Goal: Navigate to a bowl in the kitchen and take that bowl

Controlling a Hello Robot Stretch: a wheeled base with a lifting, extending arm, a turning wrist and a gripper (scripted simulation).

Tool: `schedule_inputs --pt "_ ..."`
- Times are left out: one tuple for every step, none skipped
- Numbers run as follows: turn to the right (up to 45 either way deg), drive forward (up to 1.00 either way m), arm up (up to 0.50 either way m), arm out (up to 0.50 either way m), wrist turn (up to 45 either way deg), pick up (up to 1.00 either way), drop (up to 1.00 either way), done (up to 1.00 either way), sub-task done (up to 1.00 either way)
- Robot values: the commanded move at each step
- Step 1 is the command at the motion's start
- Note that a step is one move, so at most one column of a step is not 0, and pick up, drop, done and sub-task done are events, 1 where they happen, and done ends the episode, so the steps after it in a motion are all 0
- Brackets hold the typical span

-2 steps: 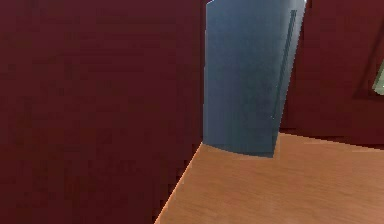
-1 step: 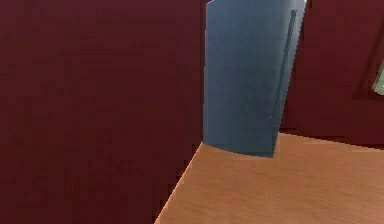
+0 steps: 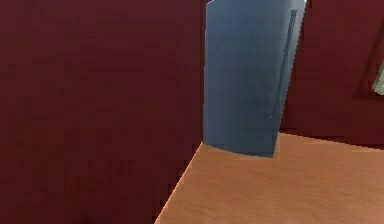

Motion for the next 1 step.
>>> schedule_inputs --pt "0.0 0.00 0.00 0.00 45.0 0.00 0.00 0.00 0.00"
